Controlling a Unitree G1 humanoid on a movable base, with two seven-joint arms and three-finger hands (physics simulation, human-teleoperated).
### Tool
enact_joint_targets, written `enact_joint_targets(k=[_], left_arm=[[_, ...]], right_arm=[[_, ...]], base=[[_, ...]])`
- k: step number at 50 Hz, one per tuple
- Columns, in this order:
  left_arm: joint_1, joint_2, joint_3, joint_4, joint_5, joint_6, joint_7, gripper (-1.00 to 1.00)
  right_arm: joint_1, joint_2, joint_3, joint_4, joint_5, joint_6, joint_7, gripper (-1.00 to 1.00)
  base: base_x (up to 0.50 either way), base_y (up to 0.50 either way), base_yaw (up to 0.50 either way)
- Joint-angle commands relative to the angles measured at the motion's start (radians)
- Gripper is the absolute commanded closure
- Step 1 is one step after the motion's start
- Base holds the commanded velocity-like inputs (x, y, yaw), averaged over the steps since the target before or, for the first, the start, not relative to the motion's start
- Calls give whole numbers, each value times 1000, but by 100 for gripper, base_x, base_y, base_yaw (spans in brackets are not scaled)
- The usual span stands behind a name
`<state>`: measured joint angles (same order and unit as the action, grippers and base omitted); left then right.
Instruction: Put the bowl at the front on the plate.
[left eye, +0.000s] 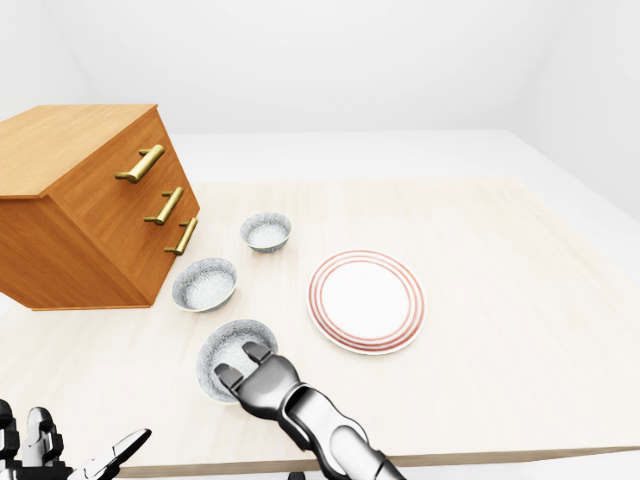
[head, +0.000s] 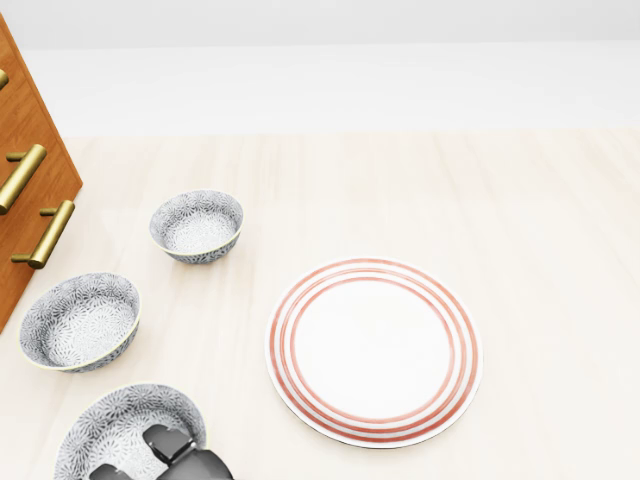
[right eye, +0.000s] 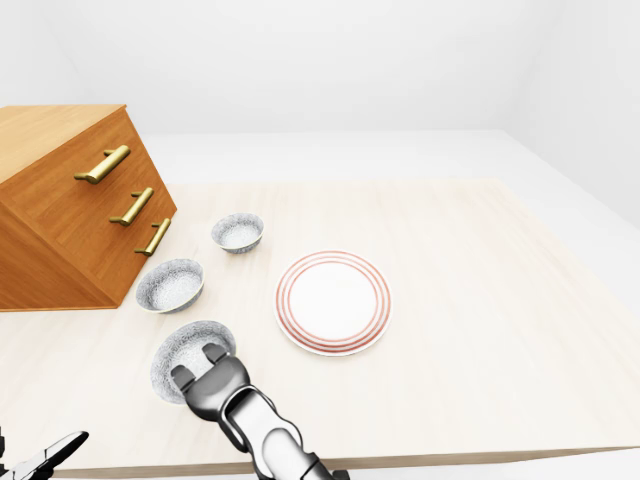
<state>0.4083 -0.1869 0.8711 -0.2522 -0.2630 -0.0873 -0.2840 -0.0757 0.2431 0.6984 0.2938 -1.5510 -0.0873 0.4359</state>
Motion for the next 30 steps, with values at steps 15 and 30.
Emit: enact_joint_targets(k=[15, 30], left_arm=[[2, -7, 10, -25, -3, 0, -7, -100], [-1, -5, 13, -23, -2, 0, -7, -100]], right_arm=[[-37, 42, -33, 174, -21, 0, -55, -100], [-30, 45, -30, 128, -24, 0, -42, 100]], base=[[0, 0, 0], [0, 0, 0]])
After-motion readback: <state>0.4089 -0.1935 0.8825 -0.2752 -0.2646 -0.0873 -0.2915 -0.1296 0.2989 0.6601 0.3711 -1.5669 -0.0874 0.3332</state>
